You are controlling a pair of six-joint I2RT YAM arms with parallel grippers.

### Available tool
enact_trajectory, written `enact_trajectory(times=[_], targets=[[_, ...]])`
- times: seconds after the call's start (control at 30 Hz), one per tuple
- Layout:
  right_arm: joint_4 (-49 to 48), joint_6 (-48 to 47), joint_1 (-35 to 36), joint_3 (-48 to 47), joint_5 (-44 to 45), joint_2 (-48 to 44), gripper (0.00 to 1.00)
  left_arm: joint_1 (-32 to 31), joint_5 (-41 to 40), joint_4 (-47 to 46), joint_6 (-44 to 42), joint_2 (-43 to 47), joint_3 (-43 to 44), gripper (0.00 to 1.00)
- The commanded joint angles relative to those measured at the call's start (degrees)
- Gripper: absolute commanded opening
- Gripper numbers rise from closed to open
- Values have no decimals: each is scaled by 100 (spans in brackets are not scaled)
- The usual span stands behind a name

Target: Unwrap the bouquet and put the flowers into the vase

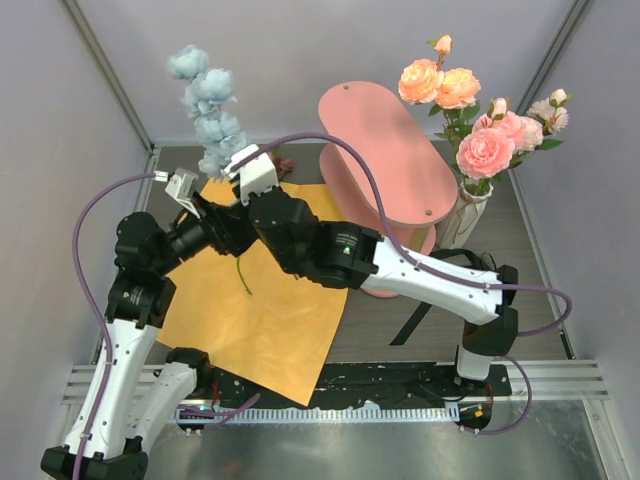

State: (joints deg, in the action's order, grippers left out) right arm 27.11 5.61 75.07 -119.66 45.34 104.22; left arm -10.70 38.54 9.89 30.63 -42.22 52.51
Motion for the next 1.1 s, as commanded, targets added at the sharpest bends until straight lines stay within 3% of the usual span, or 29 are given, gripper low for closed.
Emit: enact_trajectory(times=[0.0,0.07,0.27,0.5,0.6,0.7,0.77,0.87,1.07], targets=[[-1268,-2287,263,1097,-787,-1314,1,-20,109,-215,-136,380,110,74],[-1909,-2572,263,1583,-1227,-1921,1,-29,232,-216,-207,442,128,83],[-2894,-2749,254,2648,-2212,-4021,1,-20,294,-119,-338,521,172,87],[-2791,-2679,263,3159,-2311,-5938,1,-20,250,-101,-374,443,101,88],[-2010,-2609,254,2888,-2162,-6405,1,-20,268,-180,-304,346,84,88],[-1455,-2687,263,2868,-1697,-6739,1,-20,312,-312,-234,258,75,88],[-1419,-2923,254,3035,-768,-6889,1,-20,312,-373,-172,223,49,88],[-1586,-3609,254,3439,348,-6898,1,-29,338,-479,-84,179,49,88],[-2676,-4892,254,4249,1327,-7179,1,-20,347,-409,-84,179,66,88]])
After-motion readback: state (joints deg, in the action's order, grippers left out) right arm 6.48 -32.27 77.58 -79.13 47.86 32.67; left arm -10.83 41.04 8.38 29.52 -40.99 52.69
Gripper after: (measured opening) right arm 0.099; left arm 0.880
